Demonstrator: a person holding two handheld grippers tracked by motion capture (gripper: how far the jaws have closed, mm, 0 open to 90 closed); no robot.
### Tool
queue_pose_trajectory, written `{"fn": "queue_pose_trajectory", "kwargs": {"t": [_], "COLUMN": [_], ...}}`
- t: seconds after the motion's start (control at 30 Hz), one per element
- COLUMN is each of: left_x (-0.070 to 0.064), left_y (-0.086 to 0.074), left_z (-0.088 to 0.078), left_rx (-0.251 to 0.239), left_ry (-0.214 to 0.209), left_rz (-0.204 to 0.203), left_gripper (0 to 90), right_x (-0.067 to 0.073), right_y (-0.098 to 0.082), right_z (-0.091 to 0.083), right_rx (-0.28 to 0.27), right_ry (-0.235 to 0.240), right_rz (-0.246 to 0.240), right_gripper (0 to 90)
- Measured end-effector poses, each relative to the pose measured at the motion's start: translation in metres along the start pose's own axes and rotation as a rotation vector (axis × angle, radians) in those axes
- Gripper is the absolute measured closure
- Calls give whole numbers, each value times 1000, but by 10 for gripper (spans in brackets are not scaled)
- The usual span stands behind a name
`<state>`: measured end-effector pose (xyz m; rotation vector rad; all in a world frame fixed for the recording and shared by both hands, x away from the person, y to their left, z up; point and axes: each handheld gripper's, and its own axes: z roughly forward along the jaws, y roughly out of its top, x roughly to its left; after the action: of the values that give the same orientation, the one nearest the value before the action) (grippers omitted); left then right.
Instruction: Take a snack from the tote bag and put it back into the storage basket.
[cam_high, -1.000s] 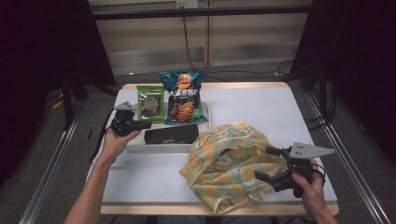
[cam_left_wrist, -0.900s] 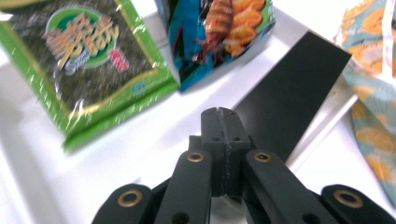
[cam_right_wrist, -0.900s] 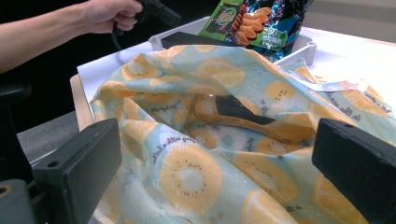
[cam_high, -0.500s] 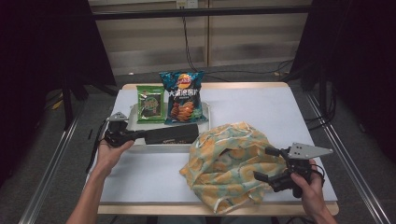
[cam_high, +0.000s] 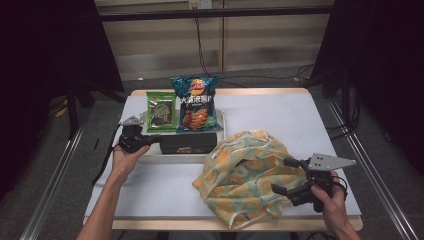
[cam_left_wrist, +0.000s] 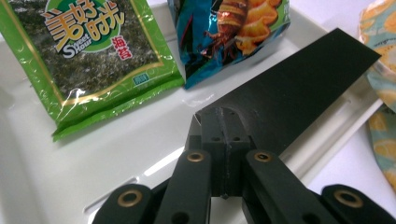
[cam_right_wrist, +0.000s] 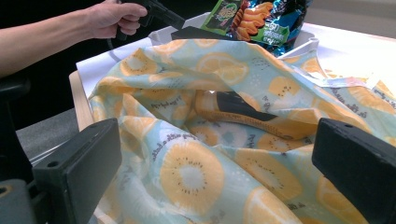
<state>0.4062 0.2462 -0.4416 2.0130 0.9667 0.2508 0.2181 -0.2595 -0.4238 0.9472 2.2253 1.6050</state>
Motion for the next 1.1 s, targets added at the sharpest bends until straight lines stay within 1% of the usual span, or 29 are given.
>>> {"fn": "queue_pose_trajectory", "kwargs": {"t": [0.07, 0.17, 0.23, 0.27, 0.33, 0.4, 0.43, 0.47, 0.53, 0.57, 0.63, 0.7, 0.73, 0.77, 0.8, 0.83, 0.87, 0.9, 0.97, 1.0, 1.07, 1.1], "left_x": [1, 2, 1, 1, 0, -2, -4, -7, -13, -17, -24, -31, -34, -38, -42, -45, -48, -51, -57, -60, -67, -71], "left_y": [1, 1, 1, 1, 1, 1, 2, 2, 2, 2, 0, -2, -3, -5, -7, -10, -13, -15, -22, -27, -34, -37], "left_z": [1, 4, 4, 3, -1, -8, -13, -18, -28, -33, -43, -51, -55, -58, -62, -65, -67, -71, -76, -79, -84, -87], "left_rx": [2, -18, -17, -13, -21, -37, -44, -49, -68, -70, -86, -84, -82, -81, -83, -84, -88, -87, -88, -89, -82, -82], "left_ry": [-1, 3, 4, 7, -1, -13, -15, -7, -31, -27, -56, -37, -37, -32, -37, -43, -47, -43, -21, -20, -9, -12], "left_rz": [8, 1, 1, 0, 8, 8, 15, 19, 33, 48, 59, 85, 95, 94, 102, 107, 95, 95, 107, 102, 112, 114], "left_gripper": [900, 900, 899, 881, 871, 847, 845, 844, 815, 808, 789, 748, 724, 683, 657, 652, 628, 595, 565, 543, 536, 533], "right_x": [0, -1, -1, -1, -1, -1, -2, -2, -2, -2, -2, -2, -3, -3, -3, -4, -4, -5, -7, -8, -10, -12], "right_y": [0, 0, -1, -1, -1, 0, 0, 0, 1, 1, 1, 2, 2, 2, 2, 2, 2, 3, 4, 4, 7, 9], "right_z": [0, 1, 2, 2, 3, 4, 4, 4, 5, 6, 6, 5, 5, 5, 5, 5, 4, 4, 4, 4, 5, 6], "right_rx": [0, 3, 11, 17, 22, 31, 35, 39, 45, 47, 44, 42, 41, 39, 36, 37, 35, 32, 28, 27, 26, 26], "right_ry": [-4, -4, -4, -2, -1, -2, 4, 6, 4, 5, 6, -2, 0, -5, -12, -21, -27, -27, -45, -47, -61, -63], "right_rz": [-1, 3, 4, 5, 10, 10, 8, 10, 11, 9, 6, 5, 4, 7, 7, 5, 8, 4, 3, 5, 4, 2], "right_gripper": [12, 24, 36, 40, 62, 74, 80, 88, 93, 93, 93, 94, 95, 96, 101, 108, 109, 111, 123, 124, 137, 139]}}
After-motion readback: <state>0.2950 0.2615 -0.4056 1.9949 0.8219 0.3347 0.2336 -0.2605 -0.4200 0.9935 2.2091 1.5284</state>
